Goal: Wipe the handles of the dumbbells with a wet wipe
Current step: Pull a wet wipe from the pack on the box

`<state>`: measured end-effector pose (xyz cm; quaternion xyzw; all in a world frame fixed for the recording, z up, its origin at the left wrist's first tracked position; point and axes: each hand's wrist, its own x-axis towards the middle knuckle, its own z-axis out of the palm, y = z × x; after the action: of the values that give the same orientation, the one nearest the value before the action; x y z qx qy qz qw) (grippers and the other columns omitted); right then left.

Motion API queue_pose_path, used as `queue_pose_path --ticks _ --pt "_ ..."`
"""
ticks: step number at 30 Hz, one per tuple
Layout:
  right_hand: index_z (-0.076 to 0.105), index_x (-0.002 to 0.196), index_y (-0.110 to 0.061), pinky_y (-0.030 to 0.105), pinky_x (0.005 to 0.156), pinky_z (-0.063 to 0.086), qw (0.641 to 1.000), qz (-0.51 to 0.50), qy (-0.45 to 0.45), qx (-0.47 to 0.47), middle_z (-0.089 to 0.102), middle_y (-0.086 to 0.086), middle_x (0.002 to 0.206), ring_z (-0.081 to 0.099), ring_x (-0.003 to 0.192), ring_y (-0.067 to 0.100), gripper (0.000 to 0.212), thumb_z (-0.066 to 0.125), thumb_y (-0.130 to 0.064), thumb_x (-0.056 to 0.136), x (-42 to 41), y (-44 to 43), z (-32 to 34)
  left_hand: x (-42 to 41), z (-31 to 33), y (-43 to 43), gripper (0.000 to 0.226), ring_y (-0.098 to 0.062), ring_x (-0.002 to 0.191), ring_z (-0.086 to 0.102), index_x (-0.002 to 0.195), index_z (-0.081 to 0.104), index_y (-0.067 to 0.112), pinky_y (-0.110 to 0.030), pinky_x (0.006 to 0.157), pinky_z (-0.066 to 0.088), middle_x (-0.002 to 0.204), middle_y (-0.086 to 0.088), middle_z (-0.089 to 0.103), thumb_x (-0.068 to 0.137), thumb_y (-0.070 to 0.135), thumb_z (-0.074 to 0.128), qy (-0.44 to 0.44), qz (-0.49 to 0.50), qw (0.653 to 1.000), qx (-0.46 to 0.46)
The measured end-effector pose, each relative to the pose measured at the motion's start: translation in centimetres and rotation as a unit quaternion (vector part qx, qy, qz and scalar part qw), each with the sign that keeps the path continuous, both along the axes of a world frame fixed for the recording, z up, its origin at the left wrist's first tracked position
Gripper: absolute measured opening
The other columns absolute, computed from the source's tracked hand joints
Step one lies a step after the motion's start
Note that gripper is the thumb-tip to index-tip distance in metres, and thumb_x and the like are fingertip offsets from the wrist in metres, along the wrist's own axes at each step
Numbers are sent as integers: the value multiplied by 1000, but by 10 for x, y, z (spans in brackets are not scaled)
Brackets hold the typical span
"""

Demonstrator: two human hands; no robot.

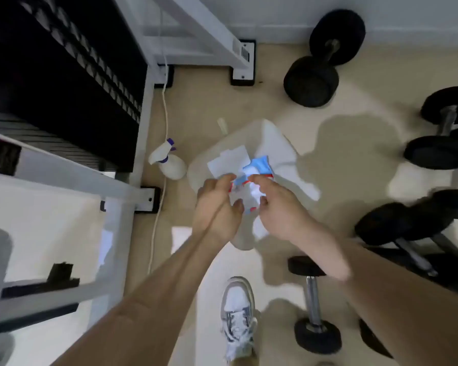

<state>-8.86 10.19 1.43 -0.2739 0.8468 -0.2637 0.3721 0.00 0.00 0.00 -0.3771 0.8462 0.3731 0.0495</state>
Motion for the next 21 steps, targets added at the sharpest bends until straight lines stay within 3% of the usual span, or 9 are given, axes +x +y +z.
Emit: queue_pose_path --ticks 3,7,9,12,16,21 --pt "59 123 -12 38 91 44 998 30 57 20 62 15 116 56 107 31 50 45 9 79 -13 -23 -33 -12 -31 -17 56 -30 106 51 133 52 24 -31 86 45 112 -15 52 81 4 46 -21 -20 1000 -3" --pt "72 96 -19 27 70 33 979 141 131 63 60 8 88 56 86 26 27 53 -5 82 -18 -34 -56 -7 -51 -26 28 -25 95 55 100 68 23 -28 76 44 102 -7 55 80 14 52 -35 -51 998 -14" --pt "70 94 -19 30 69 41 975 126 171 69 61 4 89 58 86 23 18 54 -19 87 -15 -36 -57 -3 -49 -29 21 -24 90 57 97 69 20 -26 70 38 103 -5 55 82 14 56 -36 -60 997 -36" --pt "66 96 -17 30 74 47 960 142 216 111 63 1 96 61 92 23 22 54 -35 90 -17 -43 -59 0 -45 -31 17 -27 86 58 90 71 14 -34 70 44 97 -7 59 82 12 56 -14 -73 996 -57" --pt "42 77 -17 27 61 36 919 222 286 158 44 2 80 56 79 21 17 50 -16 91 -15 -57 -56 9 -49 -31 14 -24 81 60 85 73 17 -37 70 48 95 -3 62 83 13 60 7 -50 998 -33" --pt "45 76 -16 29 62 37 901 293 279 157 60 8 88 61 88 26 16 54 -20 89 -17 -72 -52 11 -50 -31 15 -21 84 60 86 74 20 -32 73 48 98 -1 62 81 11 64 32 -28 999 0"
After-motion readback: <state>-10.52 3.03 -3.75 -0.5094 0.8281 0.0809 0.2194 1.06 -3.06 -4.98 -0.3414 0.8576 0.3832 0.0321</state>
